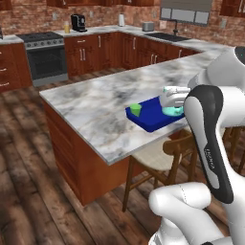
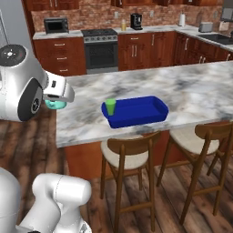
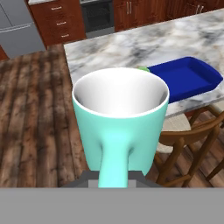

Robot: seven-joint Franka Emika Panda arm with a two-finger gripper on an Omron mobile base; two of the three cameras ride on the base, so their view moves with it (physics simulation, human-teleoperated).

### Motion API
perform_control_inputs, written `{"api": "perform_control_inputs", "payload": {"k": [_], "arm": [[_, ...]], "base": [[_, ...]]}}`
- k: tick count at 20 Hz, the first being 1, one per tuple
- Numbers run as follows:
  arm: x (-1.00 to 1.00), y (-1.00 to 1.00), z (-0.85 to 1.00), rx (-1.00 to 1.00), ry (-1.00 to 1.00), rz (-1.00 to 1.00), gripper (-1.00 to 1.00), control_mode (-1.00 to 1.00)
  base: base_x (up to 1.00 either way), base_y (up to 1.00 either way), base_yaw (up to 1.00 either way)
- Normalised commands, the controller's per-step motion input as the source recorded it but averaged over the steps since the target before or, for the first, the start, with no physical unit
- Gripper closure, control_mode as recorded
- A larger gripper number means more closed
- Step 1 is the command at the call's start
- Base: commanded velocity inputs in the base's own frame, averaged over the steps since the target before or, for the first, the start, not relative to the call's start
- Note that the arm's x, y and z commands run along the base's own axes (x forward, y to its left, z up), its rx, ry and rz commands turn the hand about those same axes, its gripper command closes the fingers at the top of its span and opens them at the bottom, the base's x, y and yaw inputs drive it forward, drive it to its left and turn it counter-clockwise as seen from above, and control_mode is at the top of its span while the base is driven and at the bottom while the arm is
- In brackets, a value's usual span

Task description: There is a tray on the dining counter. Grab the cup, mug, and pitcher and place them on the tray. The pitcher may be placed next to the tray if it cannot fit the tray.

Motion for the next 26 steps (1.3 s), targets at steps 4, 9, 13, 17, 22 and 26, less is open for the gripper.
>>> {"api": "perform_control_inputs", "payload": {"k": [4, 9, 13, 17, 22, 26], "arm": [[0.00, 0.00, 0.00, 0.00, 0.00, 0.00, 1.00, 1.00], [0.00, 0.00, 0.00, 0.00, 0.00, 0.00, 1.00, 1.00], [0.00, 0.00, 0.00, 0.00, 0.00, 0.00, 1.00, 1.00], [0.00, 0.00, 0.00, 0.00, 0.00, 0.00, 1.00, 1.00], [0.00, 0.00, 0.00, 0.00, 0.00, 0.00, 1.00, 1.00], [0.00, 0.00, 0.00, 0.00, 0.00, 0.00, 1.00, 1.00]], "base": [[0.08, -0.25, 0.19], [0.15, -0.16, 0.18], [0.30, 0.00, 0.12], [0.24, 0.00, 0.12], [0.28, 0.00, 0.13], [0.18, -0.36, 0.16]]}}
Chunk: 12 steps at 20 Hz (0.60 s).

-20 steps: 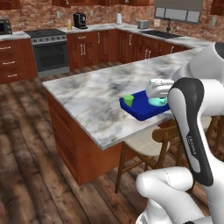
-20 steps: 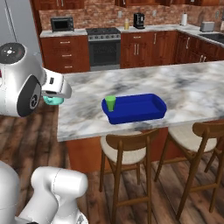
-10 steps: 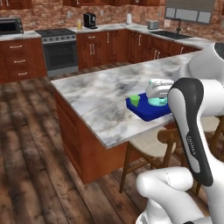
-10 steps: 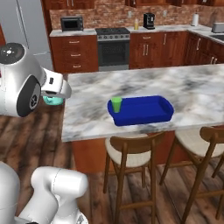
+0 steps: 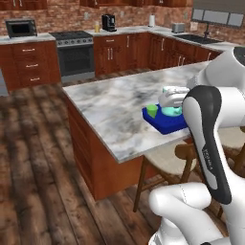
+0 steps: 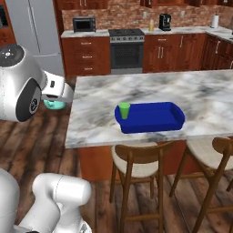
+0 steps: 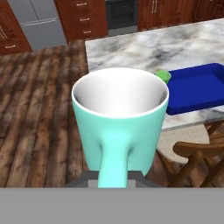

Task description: There is a tray on the dining counter. Grab the cup, mug, and pitcher and place them on the tray. The pitcher may be placed next to the tray if it cannot fit the tray.

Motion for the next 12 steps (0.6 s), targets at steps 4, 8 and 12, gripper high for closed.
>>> {"api": "perform_control_inputs", "payload": {"k": [4, 8, 12], "arm": [[0.00, 0.00, 0.00, 0.00, 0.00, 0.00, 1.00, 1.00], [0.00, 0.00, 0.00, 0.00, 0.00, 0.00, 1.00, 1.00], [0.00, 0.00, 0.00, 0.00, 0.00, 0.00, 1.00, 1.00]], "base": [[0.20, -0.43, 0.17], [0.22, -0.38, 0.13], [0.15, -0.44, 0.12]]}}
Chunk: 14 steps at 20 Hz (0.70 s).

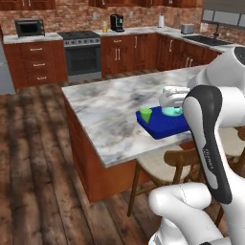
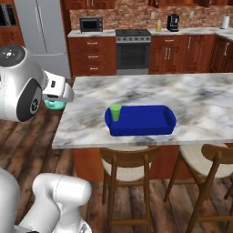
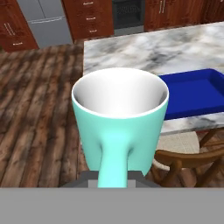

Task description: There is a tray on the dining counter. Grab the cup, mug, and pitcher and place them on the tray. The pitcher may be placed next to the tray if it cannot fit the tray.

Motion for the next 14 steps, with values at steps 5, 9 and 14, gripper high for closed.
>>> {"api": "perform_control_inputs", "payload": {"k": [5, 9, 14], "arm": [[0.00, 0.00, 0.00, 0.00, 0.00, 0.00, 1.00, 1.00], [0.00, 0.00, 0.00, 0.00, 0.00, 0.00, 1.00, 1.00], [0.00, 0.00, 0.00, 0.00, 0.00, 0.00, 1.00, 1.00]], "base": [[0.09, -0.51, 0.12], [0.13, -0.52, 0.11], [0.04, -0.60, 0.14]]}}
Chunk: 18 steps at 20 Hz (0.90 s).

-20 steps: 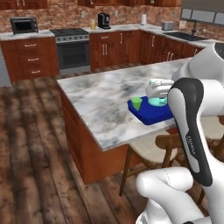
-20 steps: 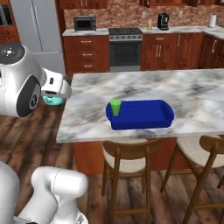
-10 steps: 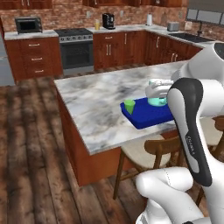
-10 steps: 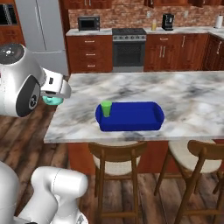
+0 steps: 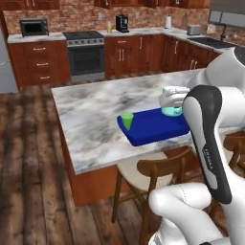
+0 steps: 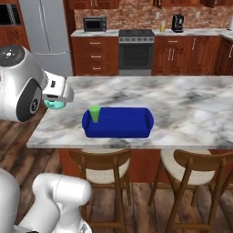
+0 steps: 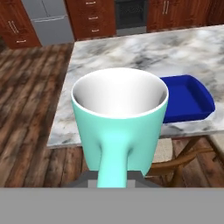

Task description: There is a tray on the dining counter. Grab the cup, mug, and pitcher and place them on the tray. The pitcher may be placed next to the tray if it cannot fit the tray.

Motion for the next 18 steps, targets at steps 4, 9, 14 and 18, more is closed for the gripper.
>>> {"api": "perform_control_inputs", "payload": {"k": [4, 9, 14, 18], "arm": [[0.00, 0.00, 0.00, 0.00, 0.00, 0.00, 1.00, 1.00], [0.00, 0.00, 0.00, 0.00, 0.00, 0.00, 1.00, 1.00], [0.00, 0.00, 0.00, 0.00, 0.00, 0.00, 1.00, 1.00], [0.00, 0.00, 0.00, 0.00, 0.00, 0.00, 1.00, 1.00]], "base": [[0.09, -0.46, 0.14], [0.16, -0.43, 0.11], [0.26, -0.43, 0.10], [0.40, -0.42, 0.09]]}}
